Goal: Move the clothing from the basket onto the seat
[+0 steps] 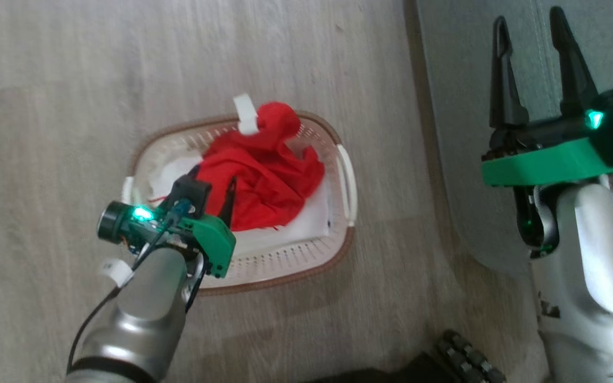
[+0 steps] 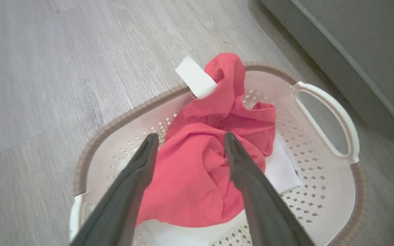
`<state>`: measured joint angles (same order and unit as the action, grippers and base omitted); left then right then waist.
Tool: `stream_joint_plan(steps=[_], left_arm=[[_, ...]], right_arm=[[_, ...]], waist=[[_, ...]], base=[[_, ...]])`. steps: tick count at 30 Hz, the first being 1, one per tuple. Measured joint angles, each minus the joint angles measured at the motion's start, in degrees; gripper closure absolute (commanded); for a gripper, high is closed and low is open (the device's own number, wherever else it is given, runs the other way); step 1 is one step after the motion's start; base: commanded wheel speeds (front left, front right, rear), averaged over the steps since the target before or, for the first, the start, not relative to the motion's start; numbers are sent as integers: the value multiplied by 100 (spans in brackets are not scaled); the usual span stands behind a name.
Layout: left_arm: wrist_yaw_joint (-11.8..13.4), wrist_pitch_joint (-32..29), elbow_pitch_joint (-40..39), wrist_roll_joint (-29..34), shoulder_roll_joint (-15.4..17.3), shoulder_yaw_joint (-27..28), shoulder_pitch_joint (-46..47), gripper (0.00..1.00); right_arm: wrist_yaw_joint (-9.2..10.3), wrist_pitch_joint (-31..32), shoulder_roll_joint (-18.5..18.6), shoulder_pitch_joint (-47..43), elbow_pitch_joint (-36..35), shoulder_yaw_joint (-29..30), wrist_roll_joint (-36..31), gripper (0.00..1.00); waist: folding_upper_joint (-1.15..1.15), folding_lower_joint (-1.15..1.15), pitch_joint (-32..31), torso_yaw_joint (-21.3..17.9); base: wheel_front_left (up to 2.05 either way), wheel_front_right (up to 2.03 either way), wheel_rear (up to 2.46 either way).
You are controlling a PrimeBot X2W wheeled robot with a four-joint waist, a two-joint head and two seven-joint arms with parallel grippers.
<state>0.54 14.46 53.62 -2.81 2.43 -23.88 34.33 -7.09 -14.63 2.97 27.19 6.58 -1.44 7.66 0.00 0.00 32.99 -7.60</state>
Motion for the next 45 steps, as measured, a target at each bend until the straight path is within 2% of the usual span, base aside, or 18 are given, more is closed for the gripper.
stream_joint_plan(steps=[9, 13, 19, 20, 22, 23, 28, 34, 45], left_arm=[[159, -12, 1011, 60, 154, -45, 598, 0], [307, -34, 1302, 52, 203, -22, 713, 0], [387, -79, 1585, 54, 241, -91, 922, 0], [412, -96, 1631, 54, 242, -108, 950, 15], [412, -131, 1711, 49, 242, -109, 996, 93], [410, -129, 1723, 22, 241, -92, 1002, 100], [392, -116, 1745, -65, 222, -99, 1003, 100], [192, -26, 1435, -319, 126, 4, 976, 100], [-163, -25, -571, -656, 91, 164, 55, 100]], right_arm=[[0, 0, 1, 397, -75, -303, 221, 0], [0, 0, 1, 435, -76, -338, 243, 0], [0, 0, 1, 497, -78, -454, 300, 0], [0, 0, 1, 521, -82, -464, 300, 0], [0, 0, 1, 552, -83, -477, 300, 0], [0, 0, 1, 555, -83, -477, 300, 0], [0, 0, 1, 554, -60, -466, 300, 0], [0, 0, 1, 538, 80, -390, 290, 0], [0, 0, 1, -14, 581, -160, 63, 0]], waist=[[0, 0, 752, -501], [0, 0, 901, -607], [0, 0, 989, -669], [0, 0, 1001, -678], [0, 0, 1020, -697], [0, 0, 1025, -705], [0, 0, 971, -686], [0, 0, 772, -592], [0, 0, -157, -223]], base=[[0, 0, 0], [0, 0, 0], [0, 0, 0], [0, 0, 0], [0, 0, 0], [0, 0, 0], [0, 0, 0], [0, 0, 0], [0, 0, 0]])
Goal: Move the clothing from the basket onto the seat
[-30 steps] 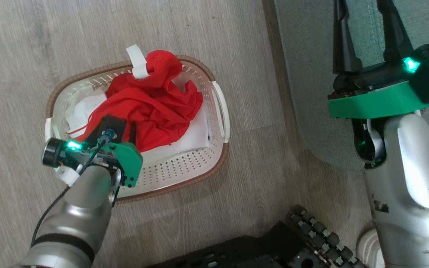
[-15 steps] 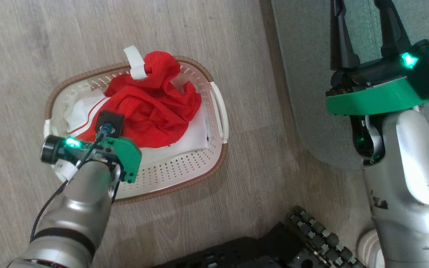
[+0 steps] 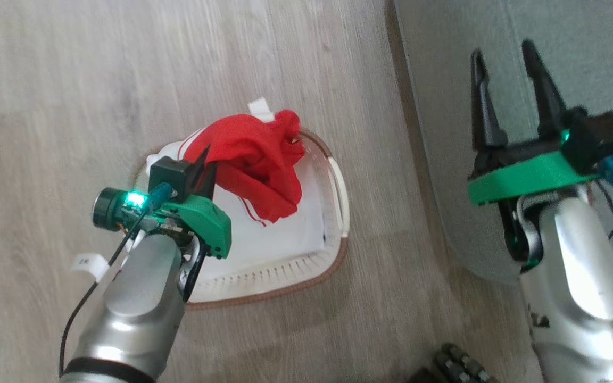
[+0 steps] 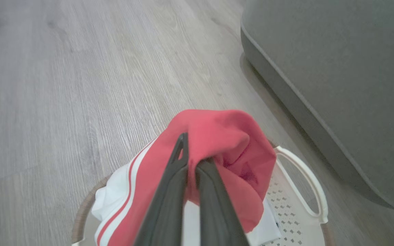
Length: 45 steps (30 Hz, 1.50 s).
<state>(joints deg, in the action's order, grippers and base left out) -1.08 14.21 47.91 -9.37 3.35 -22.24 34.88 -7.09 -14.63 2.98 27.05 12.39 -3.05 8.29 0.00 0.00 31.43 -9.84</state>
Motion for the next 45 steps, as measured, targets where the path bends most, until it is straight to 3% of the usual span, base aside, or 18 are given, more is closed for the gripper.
stream_joint_plan(steps=[8, 20, 27, 35, 45], left_arm=[[-296, 0, -810, -197, -7, -89, -333, 100], [-397, -261, -1635, -256, -31, -324, -314, 100], [-450, -542, -1901, -380, -78, -509, 150, 100], [-380, -605, -1995, -705, -111, -778, 513, 100], [-91, -478, -2001, -1229, -116, -1415, 668, 100]], right_arm=[[0, 0, 0, -686, 392, 230, -145, 0], [0, 1, -2, -1591, 745, 142, -227, 0], [0, 1, -2, -1853, 833, -30, -229, 0], [0, 1, -1, -1811, 829, -753, 22, 0], [0, 1, 7, -1259, 958, -1979, 676, 0]], waist=[[0, 0, -998, 294], [0, 1, -2596, 723], [0, 1, -3224, 963], [0, 1, -3516, 1083], [0, 1, -3597, 1053]], base=[[0, 0, 0], [0, 0, 0], [0, 0, 0], [0, 0, 0], [0, 0, 0]])
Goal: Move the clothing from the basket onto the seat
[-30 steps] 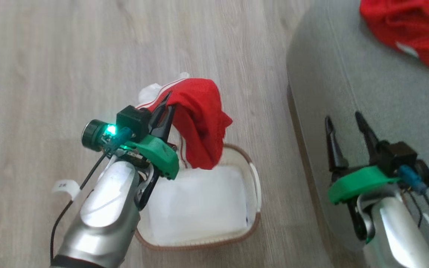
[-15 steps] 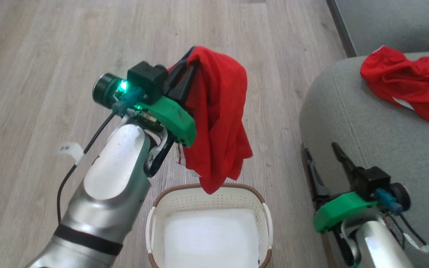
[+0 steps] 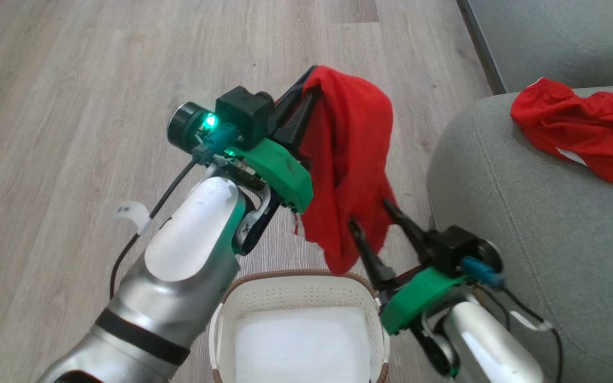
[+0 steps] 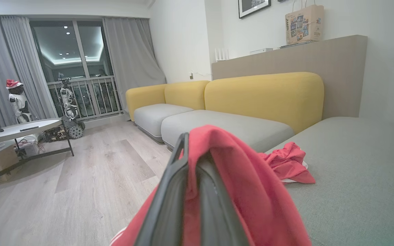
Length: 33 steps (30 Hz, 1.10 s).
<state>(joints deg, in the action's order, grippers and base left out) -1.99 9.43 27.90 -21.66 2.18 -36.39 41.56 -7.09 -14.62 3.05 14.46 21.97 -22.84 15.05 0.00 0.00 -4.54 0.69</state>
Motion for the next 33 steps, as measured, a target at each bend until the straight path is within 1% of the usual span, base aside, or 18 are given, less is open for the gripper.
stream_joint_plan(steps=[4, 6, 11, 14, 15, 17, 18, 24, 28, 29, 30, 31, 32, 33], left_arm=[[113, 33, 2, -151, -3, -223, 97, 100], [158, 77, 12, -221, -3, -345, 118, 100], [247, 129, -11, -422, -4, -627, 190, 100], [280, 183, -51, -560, -3, -806, 207, 100], [310, 185, -51, -590, -3, -834, 209, 100], [339, 232, -43, -637, 0, -869, 209, 100], [363, 235, -30, -655, -2, -884, 209, 100], [413, 285, 182, -762, -1, -900, 205, 100], [504, 357, 320, -793, 13, -832, 162, 100], [504, 382, 341, -818, 24, -806, 136, 90], [505, 385, 359, -845, 31, -780, 105, 72], [506, 386, 380, -845, 37, -754, 66, 56], [506, 403, 396, -846, 49, -740, 14, 52], [506, 430, 405, -861, 62, -730, -45, 41]], right_arm=[[0, 0, 3, 261, 301, -515, 191, 0], [0, 0, 3, 383, 425, -692, 387, 0], [0, 0, 19, 643, 744, -746, 525, 0], [0, 0, 44, 818, 851, -913, 681, 0], [0, 0, 43, 866, 876, -956, 700, 5], [0, 0, 44, 957, 904, -1054, 757, 82], [0, 0, 44, 997, 912, -1093, 765, 100], [0, 0, 45, 1070, 922, -1090, 764, 100], [0, 0, 45, 1065, 900, -891, 709, 100], [0, 0, 45, 1063, 881, -806, 694, 100], [0, 0, 45, 1063, 868, -713, 659, 100], [0, 0, 45, 1063, 850, -605, 598, 100], [0, 0, 45, 1062, 816, -479, 515, 100], [0, 0, 45, 1063, 764, -342, 443, 100]], waist=[[0, 0, -12, 29], [0, 0, -19, 55], [0, 0, -30, 153], [0, 0, -39, 247], [0, 0, -44, 271], [0, 0, -54, 307], [0, 0, -59, 321], [0, 0, -82, 349], [0, 0, -79, 300], [0, 0, -75, 280], [0, 0, -71, 258], [0, 0, -65, 236], [0, 0, -59, 212], [0, 0, -51, 189]], base=[[0, 0, 0], [0, 0, 0], [0, 0, 0], [0, 0, 0], [0, 0, 0], [0, 0, 0], [0, 0, 0], [0, 0, 0], [0, 0, 0], [0, 0, 0], [0, 0, 0], [0, 0, 0], [0, 0, 0], [0, 0, 0]])
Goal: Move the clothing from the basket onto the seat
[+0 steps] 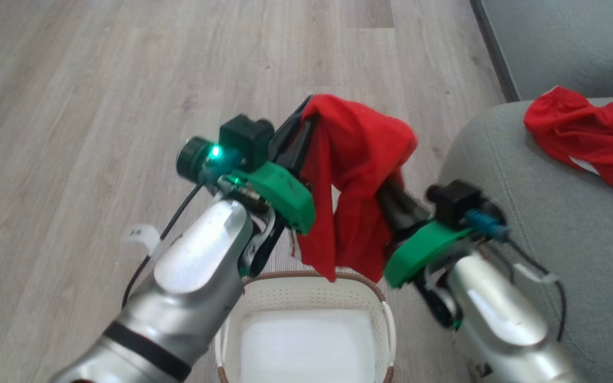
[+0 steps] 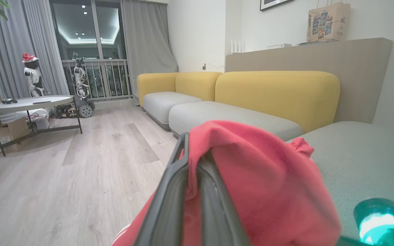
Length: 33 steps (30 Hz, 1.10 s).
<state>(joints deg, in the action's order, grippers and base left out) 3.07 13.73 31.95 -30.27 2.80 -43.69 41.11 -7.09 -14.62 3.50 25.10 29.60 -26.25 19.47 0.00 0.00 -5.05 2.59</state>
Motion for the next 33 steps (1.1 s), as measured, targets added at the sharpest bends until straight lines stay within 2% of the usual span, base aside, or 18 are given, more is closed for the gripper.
stream_joint_plan(steps=[2, 7, 20, 24, 33], left_arm=[[0, 8, 3, -41, 23, 18, -131, 0], [47, 49, -3, -22, 41, 112, -454, 0], [-2, 56, -682, 472, 9, 334, -1394, 0], [-57, 56, -727, 619, 1, 324, -1551, 0], [-129, 56, -680, 789, -10, 293, -1769, 0]], right_arm=[[0, 0, 0, 2, -131, 303, -115, 100], [0, 0, 27, 12, -361, 1003, -514, 100], [1, 0, 247, 154, -903, 2035, -916, 100], [0, 0, 260, 122, -1032, 2125, -1021, 100], [0, 10, 404, 109, -1288, 2016, -1083, 100]], waist=[[0, 0, 19, -47], [0, 0, 69, -147], [0, 0, 154, -566], [0, 0, 169, -757], [0, 0, 220, -1531]], base=[[0, 0, 0], [0, 0, 0], [0, 0, 0], [0, 0, 0], [0, 0, 0]])
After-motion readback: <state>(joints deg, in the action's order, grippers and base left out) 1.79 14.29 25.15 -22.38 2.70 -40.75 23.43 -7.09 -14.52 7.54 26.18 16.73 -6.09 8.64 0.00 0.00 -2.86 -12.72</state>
